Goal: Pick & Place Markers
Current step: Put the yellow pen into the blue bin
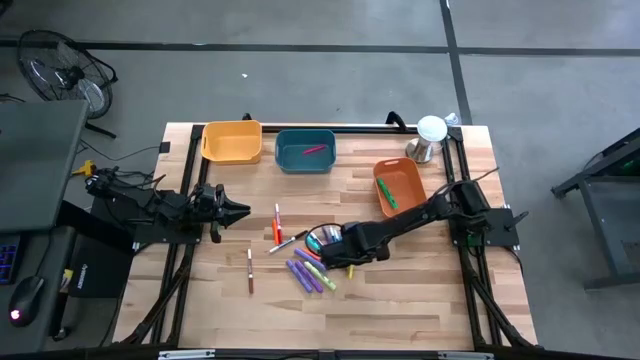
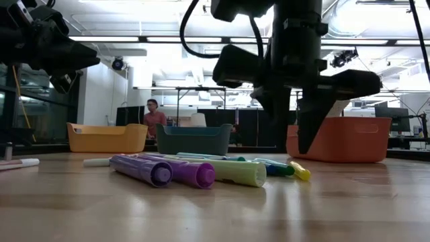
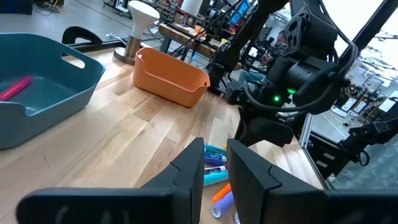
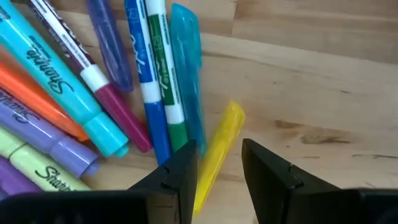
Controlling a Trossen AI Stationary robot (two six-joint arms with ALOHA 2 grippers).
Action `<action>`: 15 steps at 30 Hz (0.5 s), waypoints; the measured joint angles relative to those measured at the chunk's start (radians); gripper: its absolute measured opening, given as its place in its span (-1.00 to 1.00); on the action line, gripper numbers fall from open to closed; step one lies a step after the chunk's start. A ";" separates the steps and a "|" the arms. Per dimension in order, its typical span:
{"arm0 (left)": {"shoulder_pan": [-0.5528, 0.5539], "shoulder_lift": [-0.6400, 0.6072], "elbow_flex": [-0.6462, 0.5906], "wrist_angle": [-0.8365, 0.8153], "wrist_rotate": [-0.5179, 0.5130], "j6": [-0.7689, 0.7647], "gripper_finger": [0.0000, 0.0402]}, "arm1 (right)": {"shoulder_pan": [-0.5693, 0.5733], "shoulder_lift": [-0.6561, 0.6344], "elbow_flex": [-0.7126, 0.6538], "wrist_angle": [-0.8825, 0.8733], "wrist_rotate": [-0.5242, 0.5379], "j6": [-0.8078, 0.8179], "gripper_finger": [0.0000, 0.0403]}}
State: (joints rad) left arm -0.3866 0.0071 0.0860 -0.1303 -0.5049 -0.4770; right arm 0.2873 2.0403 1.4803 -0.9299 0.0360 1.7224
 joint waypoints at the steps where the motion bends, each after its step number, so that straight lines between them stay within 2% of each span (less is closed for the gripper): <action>1: 0.000 0.000 0.000 0.000 0.000 0.000 -0.67 | 0.000 0.004 0.000 0.000 -0.001 -0.001 -0.43; 15: 0.000 0.000 0.000 0.000 0.000 0.000 -0.67 | -0.008 0.032 -0.003 -0.013 0.002 -0.002 -0.43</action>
State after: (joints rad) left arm -0.3866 0.0071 0.0861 -0.1303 -0.5049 -0.4771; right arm 0.2794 2.0724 1.4773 -0.9433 0.0378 1.7206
